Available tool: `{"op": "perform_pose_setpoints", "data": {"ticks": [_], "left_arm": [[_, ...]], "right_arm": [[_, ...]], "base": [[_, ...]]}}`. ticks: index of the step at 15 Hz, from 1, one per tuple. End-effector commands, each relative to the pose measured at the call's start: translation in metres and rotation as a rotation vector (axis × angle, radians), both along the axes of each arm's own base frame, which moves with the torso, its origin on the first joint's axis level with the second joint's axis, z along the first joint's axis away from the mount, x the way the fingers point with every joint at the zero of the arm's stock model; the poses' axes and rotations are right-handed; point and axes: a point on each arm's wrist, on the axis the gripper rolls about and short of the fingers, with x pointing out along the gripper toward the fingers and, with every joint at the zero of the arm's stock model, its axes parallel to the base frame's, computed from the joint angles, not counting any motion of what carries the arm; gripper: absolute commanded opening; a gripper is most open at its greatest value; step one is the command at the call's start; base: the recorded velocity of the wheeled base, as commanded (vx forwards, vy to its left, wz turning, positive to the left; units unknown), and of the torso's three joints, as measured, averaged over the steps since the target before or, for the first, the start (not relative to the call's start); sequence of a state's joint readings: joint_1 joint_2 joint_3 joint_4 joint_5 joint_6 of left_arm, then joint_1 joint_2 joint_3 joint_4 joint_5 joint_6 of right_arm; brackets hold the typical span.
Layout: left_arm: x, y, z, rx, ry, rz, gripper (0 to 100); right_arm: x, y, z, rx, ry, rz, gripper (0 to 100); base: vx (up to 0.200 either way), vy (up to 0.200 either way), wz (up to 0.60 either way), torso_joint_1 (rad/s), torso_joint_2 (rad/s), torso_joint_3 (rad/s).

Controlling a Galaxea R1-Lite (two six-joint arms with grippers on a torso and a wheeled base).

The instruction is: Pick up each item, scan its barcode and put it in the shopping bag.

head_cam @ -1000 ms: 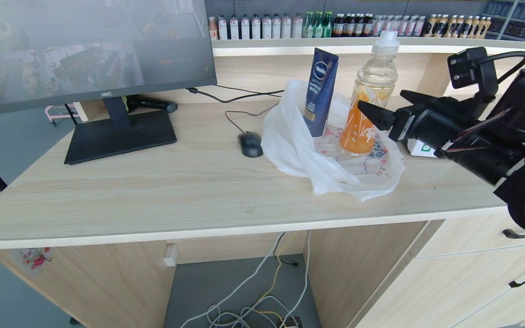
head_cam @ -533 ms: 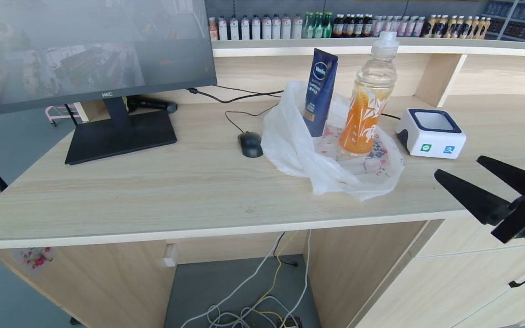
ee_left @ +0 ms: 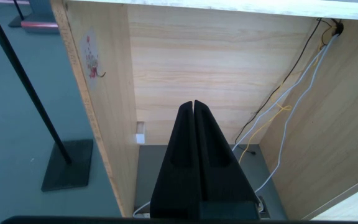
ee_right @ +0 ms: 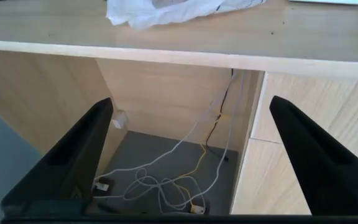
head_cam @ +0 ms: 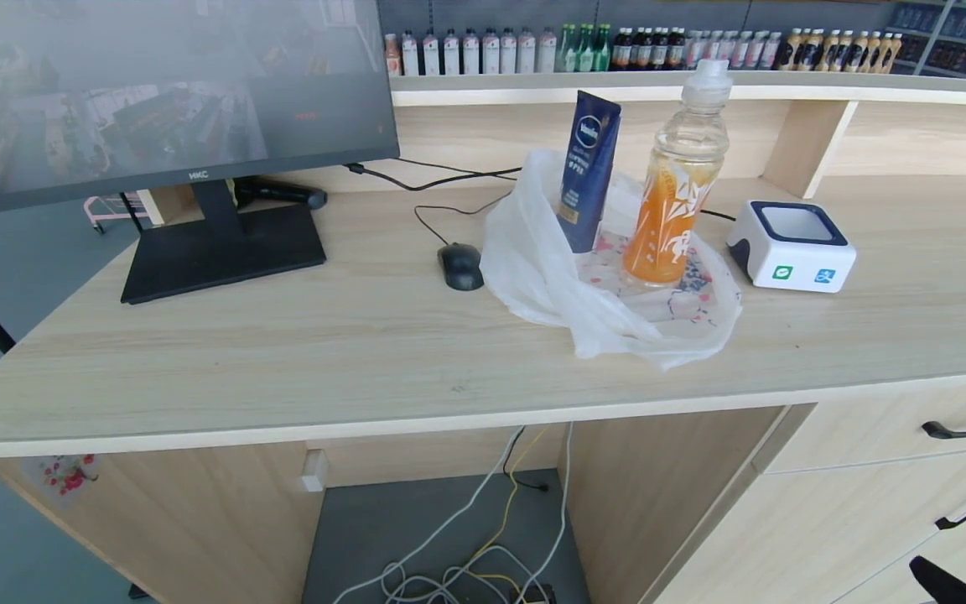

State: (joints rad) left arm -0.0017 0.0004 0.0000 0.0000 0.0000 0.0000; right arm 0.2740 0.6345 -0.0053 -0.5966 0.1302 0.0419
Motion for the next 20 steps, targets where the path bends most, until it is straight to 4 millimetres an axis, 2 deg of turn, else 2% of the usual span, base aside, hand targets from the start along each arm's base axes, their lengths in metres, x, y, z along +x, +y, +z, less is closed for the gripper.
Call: {"op": "perform_pose_setpoints", "data": {"ticks": [1,5,9,11,12,15,20], "left_arm": [[0.0,0.0,0.0,0.0,0.0,0.0,0],[0.0,0.0,0.0,0.003,0.001,0.0,0],[0.0,0.0,0.0,0.003,0.0,0.0,0],[0.0,0.0,0.0,0.003,0.0,0.0,0],[0.0,0.0,0.0,0.003,0.0,-0.001,0],[0.0,0.0,0.0,0.003,0.0,0.0,0],[0.0,0.0,0.0,0.003,0.0,0.0,0]], "right_arm": [[-0.04,-0.011,-0.026,-0.031,-0.019,0.016,100],[-0.058,-0.016,-0.05,-0.056,0.028,0.014,100],[-0.054,-0.015,-0.049,-0.091,0.071,-0.027,100],[-0.052,-0.014,-0.049,-0.114,0.091,-0.104,100],[-0.052,-0.014,-0.049,-0.124,0.081,-0.117,100],[-0.061,-0.012,-0.05,-0.124,-0.023,-0.324,100],[-0.061,-0.012,-0.046,-0.111,-0.077,-0.36,100]], "base": [[0.0,0.0,0.0,0.0,0.0,0.0],[0.0,0.0,0.0,0.0,0.0,0.0],[0.0,0.0,0.0,0.0,0.0,0.0],[0.0,0.0,0.0,0.0,0.0,0.0],[0.0,0.0,0.0,0.0,0.0,0.0],[0.0,0.0,0.0,0.0,0.0,0.0],[0.0,0.0,0.0,0.0,0.0,0.0]]}}
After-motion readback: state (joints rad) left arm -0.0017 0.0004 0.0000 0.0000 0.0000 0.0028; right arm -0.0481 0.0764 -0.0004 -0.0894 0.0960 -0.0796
